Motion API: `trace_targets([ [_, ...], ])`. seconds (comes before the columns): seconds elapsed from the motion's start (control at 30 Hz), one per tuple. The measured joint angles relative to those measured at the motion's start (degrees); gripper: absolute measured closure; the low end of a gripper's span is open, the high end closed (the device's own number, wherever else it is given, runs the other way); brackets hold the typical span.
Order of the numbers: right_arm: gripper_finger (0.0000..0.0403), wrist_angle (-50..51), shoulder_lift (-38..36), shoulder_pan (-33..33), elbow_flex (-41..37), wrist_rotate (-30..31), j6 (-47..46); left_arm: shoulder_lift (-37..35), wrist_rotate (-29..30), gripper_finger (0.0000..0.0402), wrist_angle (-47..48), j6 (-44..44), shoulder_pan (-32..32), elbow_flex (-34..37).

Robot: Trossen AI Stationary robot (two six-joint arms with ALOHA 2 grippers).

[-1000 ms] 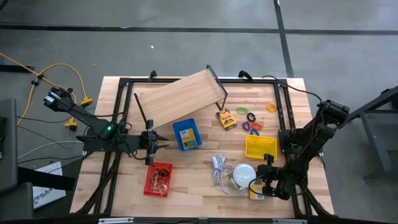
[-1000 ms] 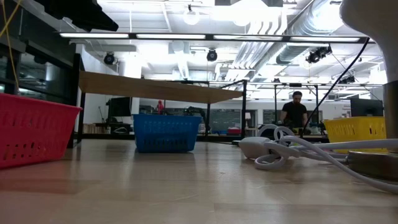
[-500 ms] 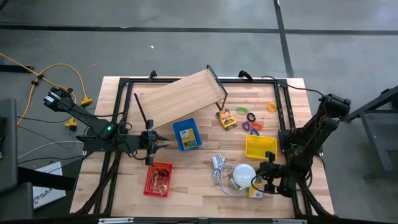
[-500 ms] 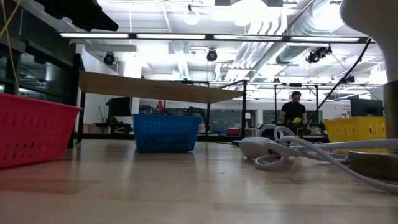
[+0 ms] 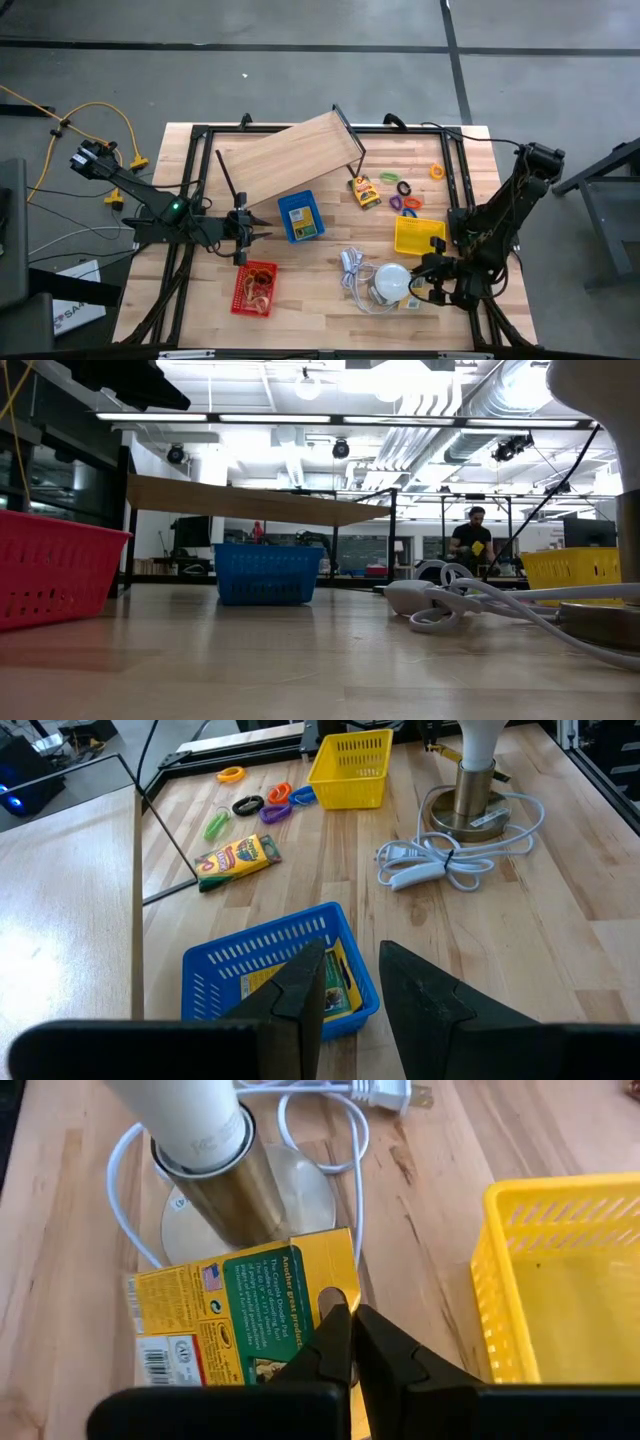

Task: Pick & Place Office Desk Supplies
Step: Put the yellow pack of crayon into the blue bin

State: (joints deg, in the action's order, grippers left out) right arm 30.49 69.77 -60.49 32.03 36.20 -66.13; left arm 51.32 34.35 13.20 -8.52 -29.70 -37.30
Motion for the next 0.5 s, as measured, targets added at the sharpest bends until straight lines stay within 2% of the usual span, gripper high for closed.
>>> trace_targets([
  [0.5,0.04,6.93,-11.48,0.0,0.0,7.0,1.45,-0.01,0.0,0.0309,-0.01,-0.01,-0.01,0.0],
])
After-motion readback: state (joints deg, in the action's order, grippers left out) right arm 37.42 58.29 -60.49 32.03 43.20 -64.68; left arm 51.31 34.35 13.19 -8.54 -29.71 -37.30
